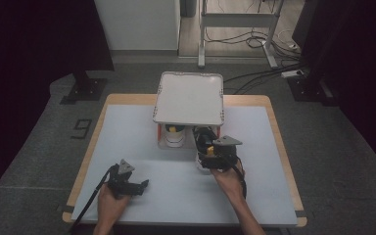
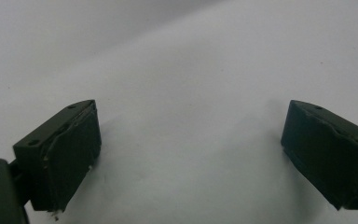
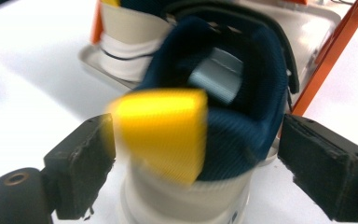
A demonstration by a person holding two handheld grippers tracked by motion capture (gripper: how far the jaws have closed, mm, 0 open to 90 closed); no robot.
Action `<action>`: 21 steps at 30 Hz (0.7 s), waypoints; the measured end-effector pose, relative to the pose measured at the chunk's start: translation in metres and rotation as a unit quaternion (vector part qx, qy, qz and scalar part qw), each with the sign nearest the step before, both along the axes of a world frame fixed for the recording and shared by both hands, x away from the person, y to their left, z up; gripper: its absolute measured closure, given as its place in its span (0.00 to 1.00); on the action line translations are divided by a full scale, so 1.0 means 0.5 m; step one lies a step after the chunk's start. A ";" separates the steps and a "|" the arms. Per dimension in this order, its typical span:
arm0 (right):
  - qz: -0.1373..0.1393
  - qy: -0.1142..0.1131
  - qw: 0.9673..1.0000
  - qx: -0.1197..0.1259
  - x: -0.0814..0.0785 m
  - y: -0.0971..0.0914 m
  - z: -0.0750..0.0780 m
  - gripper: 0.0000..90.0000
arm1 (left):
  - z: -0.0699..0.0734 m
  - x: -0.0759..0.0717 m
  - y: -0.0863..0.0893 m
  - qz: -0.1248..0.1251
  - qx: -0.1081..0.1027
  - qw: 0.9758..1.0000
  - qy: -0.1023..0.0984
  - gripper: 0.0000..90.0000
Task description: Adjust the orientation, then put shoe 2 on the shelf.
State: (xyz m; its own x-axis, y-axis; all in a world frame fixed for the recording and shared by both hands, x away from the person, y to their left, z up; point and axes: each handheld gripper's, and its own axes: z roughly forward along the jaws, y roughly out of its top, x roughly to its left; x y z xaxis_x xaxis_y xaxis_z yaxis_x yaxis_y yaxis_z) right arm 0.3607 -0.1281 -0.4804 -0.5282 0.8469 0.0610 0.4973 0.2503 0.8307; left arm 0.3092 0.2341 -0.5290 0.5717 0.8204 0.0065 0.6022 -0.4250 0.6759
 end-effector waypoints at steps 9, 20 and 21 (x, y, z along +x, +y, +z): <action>0.052 0.006 0.999 0.009 -0.055 -0.063 0.028 0.39 | 0.000 0.000 0.000 0.000 0.000 1.000 0.001 0.05; 0.132 0.031 0.991 -0.007 -0.041 -0.051 -0.018 0.80 | 0.000 0.000 0.000 0.000 -0.001 1.000 0.000 0.05; 0.133 0.028 0.991 -0.003 -0.036 -0.048 -0.016 0.81 | 0.000 0.000 0.000 0.000 0.000 1.000 0.000 0.05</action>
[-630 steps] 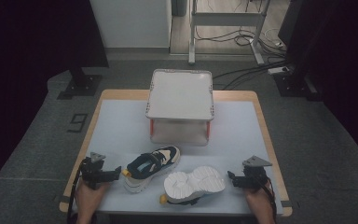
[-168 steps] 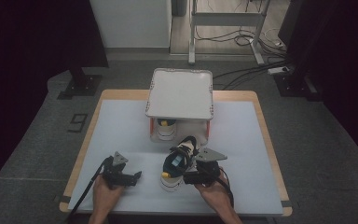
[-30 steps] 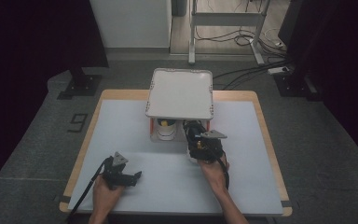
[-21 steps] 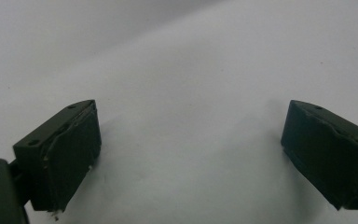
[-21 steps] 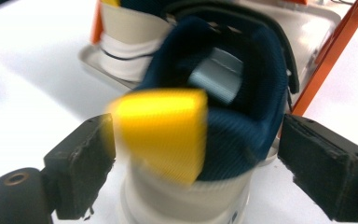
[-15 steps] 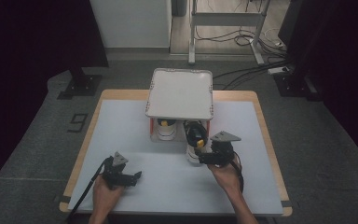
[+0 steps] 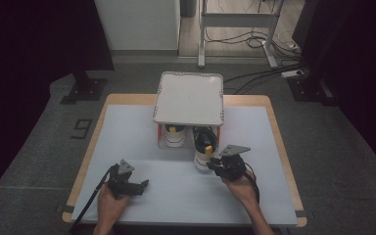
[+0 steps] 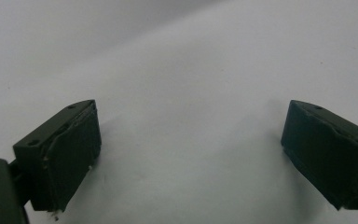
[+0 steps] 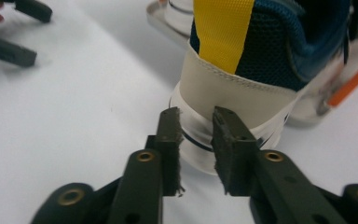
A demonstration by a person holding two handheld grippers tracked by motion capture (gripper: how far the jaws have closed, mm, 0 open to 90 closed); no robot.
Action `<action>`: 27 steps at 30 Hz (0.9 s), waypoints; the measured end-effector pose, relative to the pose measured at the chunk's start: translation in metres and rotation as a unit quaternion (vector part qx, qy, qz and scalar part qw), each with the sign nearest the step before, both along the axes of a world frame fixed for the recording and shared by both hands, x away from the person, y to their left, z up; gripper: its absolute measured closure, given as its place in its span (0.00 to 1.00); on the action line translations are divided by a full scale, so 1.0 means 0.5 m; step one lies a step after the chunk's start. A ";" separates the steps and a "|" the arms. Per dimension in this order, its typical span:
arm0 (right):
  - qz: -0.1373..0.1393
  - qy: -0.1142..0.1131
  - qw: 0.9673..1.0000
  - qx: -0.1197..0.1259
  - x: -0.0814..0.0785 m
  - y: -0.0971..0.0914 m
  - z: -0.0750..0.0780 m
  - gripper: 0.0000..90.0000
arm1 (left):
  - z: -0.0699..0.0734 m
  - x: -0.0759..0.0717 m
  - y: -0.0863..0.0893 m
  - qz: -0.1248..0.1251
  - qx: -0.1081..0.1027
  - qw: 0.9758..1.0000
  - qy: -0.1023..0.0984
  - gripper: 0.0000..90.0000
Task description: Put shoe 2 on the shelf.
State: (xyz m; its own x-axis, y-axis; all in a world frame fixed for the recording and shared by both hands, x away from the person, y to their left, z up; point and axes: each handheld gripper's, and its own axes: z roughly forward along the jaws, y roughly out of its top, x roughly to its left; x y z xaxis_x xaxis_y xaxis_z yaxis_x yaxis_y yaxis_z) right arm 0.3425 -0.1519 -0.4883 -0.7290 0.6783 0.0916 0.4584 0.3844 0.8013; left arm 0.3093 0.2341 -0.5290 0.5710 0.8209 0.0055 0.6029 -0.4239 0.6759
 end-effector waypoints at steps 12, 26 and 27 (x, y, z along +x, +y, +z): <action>-0.013 -0.034 0.999 -0.010 0.026 0.050 0.009 0.88 | 0.000 0.000 0.000 -0.001 0.001 1.000 0.000 0.05; -0.066 -0.056 0.995 -0.041 0.093 0.078 -0.005 0.89 | 0.000 0.000 0.000 0.000 0.000 1.000 0.000 0.05; -0.072 -0.059 0.994 -0.047 0.098 0.083 -0.006 0.89 | 0.000 0.000 0.000 0.000 0.000 1.000 0.000 0.05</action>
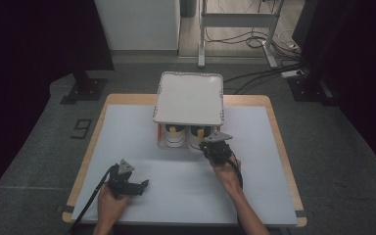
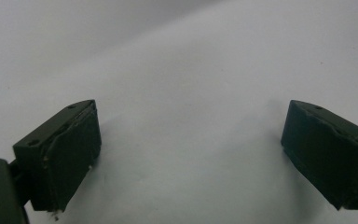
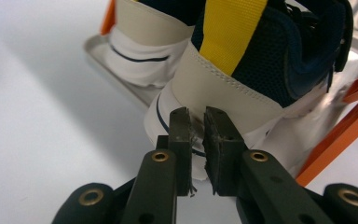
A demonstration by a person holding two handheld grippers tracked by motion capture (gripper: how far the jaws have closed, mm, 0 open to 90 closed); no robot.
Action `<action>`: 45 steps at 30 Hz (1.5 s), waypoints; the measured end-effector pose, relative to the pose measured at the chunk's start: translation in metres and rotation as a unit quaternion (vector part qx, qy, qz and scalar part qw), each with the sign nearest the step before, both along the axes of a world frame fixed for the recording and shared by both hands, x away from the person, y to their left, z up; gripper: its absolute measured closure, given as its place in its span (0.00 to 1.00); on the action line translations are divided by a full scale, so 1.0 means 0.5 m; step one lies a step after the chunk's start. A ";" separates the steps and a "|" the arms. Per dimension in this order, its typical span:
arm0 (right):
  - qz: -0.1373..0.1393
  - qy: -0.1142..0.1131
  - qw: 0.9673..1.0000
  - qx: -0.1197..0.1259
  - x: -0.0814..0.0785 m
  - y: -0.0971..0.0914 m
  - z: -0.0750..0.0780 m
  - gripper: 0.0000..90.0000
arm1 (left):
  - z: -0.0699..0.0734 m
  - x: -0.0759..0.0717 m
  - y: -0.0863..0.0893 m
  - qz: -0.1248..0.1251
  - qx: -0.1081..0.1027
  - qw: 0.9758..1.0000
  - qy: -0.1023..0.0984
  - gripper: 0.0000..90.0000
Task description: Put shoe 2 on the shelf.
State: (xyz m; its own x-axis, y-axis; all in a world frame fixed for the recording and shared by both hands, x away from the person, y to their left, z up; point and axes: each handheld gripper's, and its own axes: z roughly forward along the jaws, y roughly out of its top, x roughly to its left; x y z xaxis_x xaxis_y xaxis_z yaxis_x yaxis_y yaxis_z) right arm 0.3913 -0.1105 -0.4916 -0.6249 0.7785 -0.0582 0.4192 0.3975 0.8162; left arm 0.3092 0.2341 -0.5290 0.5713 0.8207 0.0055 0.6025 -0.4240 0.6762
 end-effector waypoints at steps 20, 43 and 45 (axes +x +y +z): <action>0.015 -0.006 0.999 0.034 -0.036 -0.035 0.021 0.47 | 0.000 0.000 0.000 -0.001 0.000 1.000 0.000 0.05; -0.069 0.079 0.994 -0.018 -0.181 -0.268 -0.091 0.00 | 0.000 0.000 0.000 0.000 0.000 1.000 -0.001 0.05; -0.070 0.079 0.994 -0.021 -0.181 -0.266 -0.092 0.00 | 0.000 0.000 0.000 0.000 0.000 1.000 -0.001 0.05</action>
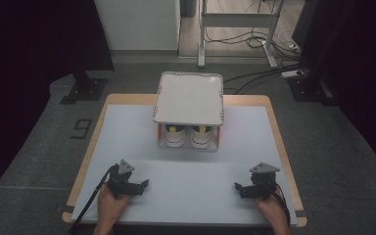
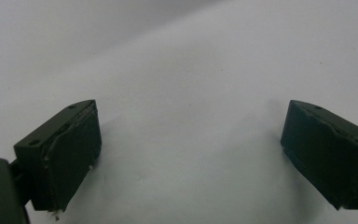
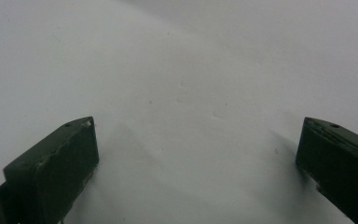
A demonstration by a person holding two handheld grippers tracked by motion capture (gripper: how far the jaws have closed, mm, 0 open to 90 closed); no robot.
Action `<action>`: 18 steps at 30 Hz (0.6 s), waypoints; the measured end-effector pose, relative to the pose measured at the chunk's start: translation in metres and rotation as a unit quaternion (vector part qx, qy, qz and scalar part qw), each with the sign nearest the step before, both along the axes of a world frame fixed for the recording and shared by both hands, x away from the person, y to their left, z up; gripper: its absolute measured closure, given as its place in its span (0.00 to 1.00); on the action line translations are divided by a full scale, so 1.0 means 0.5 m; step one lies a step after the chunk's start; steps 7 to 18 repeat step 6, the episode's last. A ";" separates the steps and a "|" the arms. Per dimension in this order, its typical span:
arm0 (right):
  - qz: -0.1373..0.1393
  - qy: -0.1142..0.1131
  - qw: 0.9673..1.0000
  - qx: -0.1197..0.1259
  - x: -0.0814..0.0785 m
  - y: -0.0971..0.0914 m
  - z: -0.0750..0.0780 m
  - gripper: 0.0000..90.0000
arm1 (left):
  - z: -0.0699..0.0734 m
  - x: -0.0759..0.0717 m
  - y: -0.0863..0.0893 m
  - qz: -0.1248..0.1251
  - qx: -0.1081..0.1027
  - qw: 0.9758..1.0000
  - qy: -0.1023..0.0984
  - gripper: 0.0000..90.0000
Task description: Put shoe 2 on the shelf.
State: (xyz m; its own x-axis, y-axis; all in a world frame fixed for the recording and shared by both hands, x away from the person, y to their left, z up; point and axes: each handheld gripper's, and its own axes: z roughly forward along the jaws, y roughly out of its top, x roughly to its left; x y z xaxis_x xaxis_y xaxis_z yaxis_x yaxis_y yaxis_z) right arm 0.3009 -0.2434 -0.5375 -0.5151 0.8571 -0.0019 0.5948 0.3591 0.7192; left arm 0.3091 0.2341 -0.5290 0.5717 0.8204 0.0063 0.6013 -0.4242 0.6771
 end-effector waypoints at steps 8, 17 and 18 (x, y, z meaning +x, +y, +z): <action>0.001 -0.002 1.000 0.000 -0.001 -0.001 -0.001 0.00 | 0.000 0.000 0.000 -0.001 0.002 1.000 0.000 0.05; 0.001 -0.002 1.000 0.000 -0.001 -0.001 -0.001 0.00 | 0.000 0.000 0.000 -0.001 0.002 1.000 0.000 0.05; 0.001 -0.002 1.000 0.000 -0.001 -0.001 -0.001 0.00 | 0.000 0.000 0.000 -0.001 0.002 1.000 0.000 0.05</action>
